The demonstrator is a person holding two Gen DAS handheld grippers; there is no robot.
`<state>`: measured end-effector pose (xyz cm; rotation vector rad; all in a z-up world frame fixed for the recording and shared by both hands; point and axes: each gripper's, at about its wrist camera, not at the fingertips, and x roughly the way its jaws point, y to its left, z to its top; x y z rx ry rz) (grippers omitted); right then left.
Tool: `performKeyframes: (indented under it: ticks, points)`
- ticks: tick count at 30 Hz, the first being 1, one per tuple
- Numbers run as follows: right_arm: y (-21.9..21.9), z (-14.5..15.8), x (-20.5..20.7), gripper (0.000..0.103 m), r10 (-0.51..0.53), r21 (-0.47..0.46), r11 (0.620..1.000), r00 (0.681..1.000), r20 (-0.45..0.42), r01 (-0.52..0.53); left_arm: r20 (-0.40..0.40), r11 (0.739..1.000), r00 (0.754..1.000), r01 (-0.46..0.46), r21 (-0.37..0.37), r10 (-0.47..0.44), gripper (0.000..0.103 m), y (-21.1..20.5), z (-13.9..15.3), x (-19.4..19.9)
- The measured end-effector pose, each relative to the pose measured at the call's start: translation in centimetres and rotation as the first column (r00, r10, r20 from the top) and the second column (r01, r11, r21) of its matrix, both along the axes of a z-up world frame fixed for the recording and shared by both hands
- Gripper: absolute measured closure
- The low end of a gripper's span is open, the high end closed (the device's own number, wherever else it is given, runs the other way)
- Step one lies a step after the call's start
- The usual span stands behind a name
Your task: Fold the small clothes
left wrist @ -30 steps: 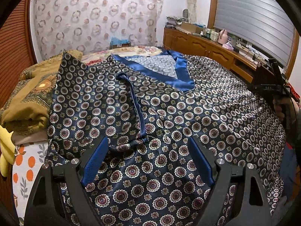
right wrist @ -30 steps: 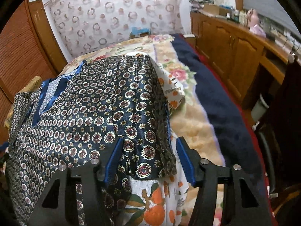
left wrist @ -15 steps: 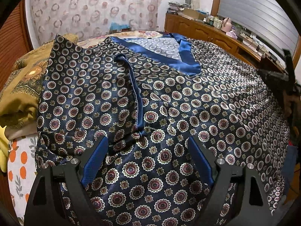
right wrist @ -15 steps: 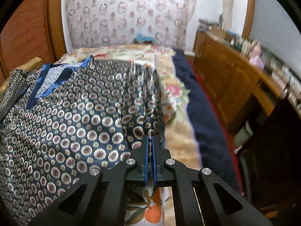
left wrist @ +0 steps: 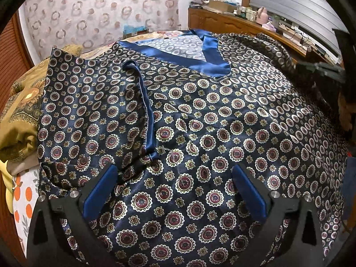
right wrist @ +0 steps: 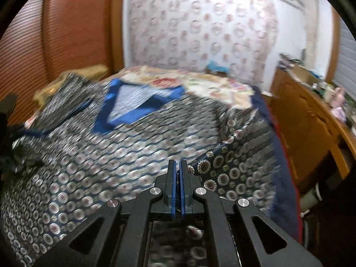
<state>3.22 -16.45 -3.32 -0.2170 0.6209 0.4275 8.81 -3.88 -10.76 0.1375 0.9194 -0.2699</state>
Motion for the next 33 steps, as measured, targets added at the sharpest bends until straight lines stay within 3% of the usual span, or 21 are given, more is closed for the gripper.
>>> performKeyframes:
  ticks: [6, 10, 11, 13, 16, 22, 28, 33]
  points:
    - [1.4, -1.5, 0.8, 0.100, 0.040, -0.019, 0.999, 0.998, -0.050, -0.041, 0.009, 1.000, 1.000, 0.002, 0.006, -0.002, 0.000, -0.1, 0.1, -0.1]
    - [-0.3, -1.2, 0.8, 0.095, 0.015, -0.022, 1.000, 0.999, -0.045, -0.016, 0.088, 1.000, 0.996, -0.004, 0.007, 0.003, 0.000, -0.3, 1.4, -0.6]
    - [-0.8, -0.6, 0.4, 0.087, 0.010, -0.017, 1.000, 0.999, -0.038, -0.011, 0.115, 1.000, 0.993, -0.006, -0.001, 0.006, 0.000, -0.3, 2.1, -0.9]
    - [-2.1, 1.0, 0.0, 0.062, -0.013, 0.010, 1.000, 1.000, -0.015, 0.013, 0.156, 1.000, 0.988, -0.006, -0.025, 0.010, 0.000, -0.5, 3.2, -1.4]
    - [-4.2, 2.3, -1.0, 0.054, -0.050, 0.043, 0.998, 0.998, 0.039, 0.048, 0.232, 0.997, 0.973, 0.007, -0.072, 0.010, 0.000, -0.9, 5.2, -2.2]
    - [-8.2, 2.3, 0.5, 0.052, -0.208, 0.026, 0.978, 0.978, 0.013, 0.207, 0.325, 0.992, 0.946, 0.031, -0.123, 0.011, 0.000, -2.1, 7.5, -2.5]
    - [-11.2, -0.4, 3.2, 0.052, -0.312, 0.028, 0.948, 0.943, -0.114, 0.317, 0.298, 0.986, 0.955, 0.056, -0.159, -0.006, 0.000, -3.2, 6.8, -1.6]
    - [-12.0, -1.7, 4.6, 0.052, -0.325, 0.013, 0.943, 0.932, -0.162, 0.332, 0.284, 0.988, 0.958, 0.071, -0.140, -0.028, 0.000, -4.1, 6.3, -1.8]
